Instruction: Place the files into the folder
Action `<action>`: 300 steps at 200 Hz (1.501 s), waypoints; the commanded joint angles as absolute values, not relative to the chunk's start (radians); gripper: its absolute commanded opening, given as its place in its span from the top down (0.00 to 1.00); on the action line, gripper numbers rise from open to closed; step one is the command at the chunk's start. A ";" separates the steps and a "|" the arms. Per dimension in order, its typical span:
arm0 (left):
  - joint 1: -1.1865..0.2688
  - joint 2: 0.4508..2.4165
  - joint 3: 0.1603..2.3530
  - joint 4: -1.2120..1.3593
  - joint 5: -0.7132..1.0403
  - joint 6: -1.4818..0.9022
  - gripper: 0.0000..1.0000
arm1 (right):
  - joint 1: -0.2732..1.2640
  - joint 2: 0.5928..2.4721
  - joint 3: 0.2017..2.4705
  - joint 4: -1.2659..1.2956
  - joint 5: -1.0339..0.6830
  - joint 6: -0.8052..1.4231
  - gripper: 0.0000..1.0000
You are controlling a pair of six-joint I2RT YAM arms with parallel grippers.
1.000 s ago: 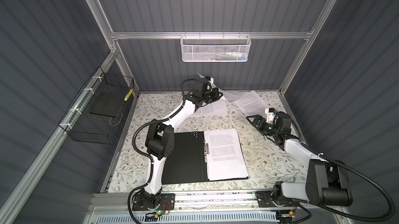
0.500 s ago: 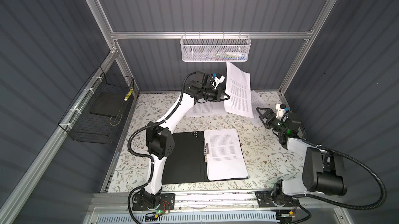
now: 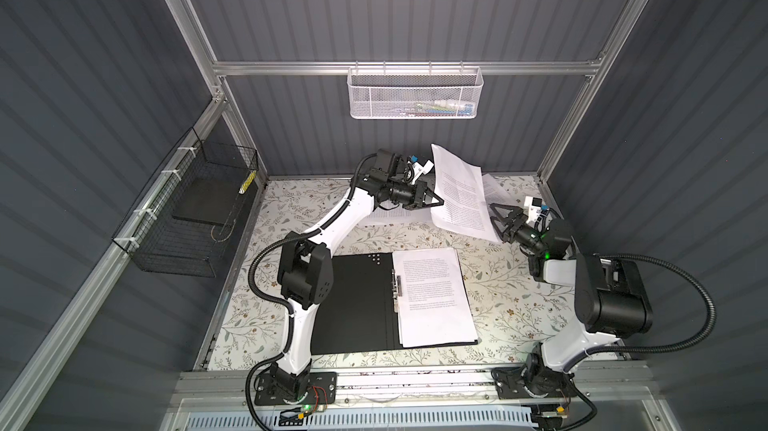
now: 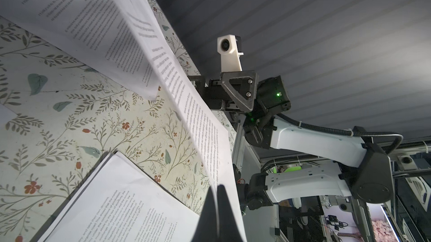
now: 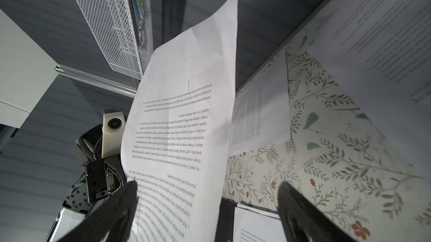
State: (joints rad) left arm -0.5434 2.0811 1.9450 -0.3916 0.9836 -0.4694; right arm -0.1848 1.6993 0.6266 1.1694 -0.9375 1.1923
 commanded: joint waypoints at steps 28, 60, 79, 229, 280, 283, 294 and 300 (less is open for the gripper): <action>-0.542 1.997 1.869 -0.296 1.050 -0.517 1.00 | -0.154 1.762 0.719 1.311 -0.973 1.287 0.23; -0.543 1.987 1.856 -0.331 1.042 -0.483 1.00 | -0.148 1.788 0.726 1.365 -0.976 1.337 0.37; -0.542 1.985 1.864 -0.387 1.025 -0.436 1.00 | -0.148 1.784 0.719 1.370 -0.981 1.342 0.43; -0.503 1.852 1.710 -0.477 0.913 -0.311 0.92 | -0.115 1.622 0.688 1.095 -1.022 1.221 1.00; -0.503 1.666 1.527 -0.542 0.725 -0.191 0.65 | -0.080 1.393 0.765 0.329 -1.031 0.847 1.00; -0.503 1.656 1.514 -0.547 0.710 -0.186 0.64 | -0.075 1.379 0.777 0.270 -1.020 0.817 1.00; -0.502 1.610 1.472 -0.558 0.633 -0.171 0.56 | -0.063 1.346 0.800 0.093 -0.998 0.730 1.00; -0.502 1.588 1.456 -0.573 0.587 -0.157 0.52 | -0.056 1.336 0.804 0.020 -0.996 0.699 1.00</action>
State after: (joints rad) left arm -0.5068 1.6752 1.5158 -0.4976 0.7601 -0.2462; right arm -0.0818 1.3945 0.7502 0.5129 -1.0100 0.9672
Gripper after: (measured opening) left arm 0.417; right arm 0.045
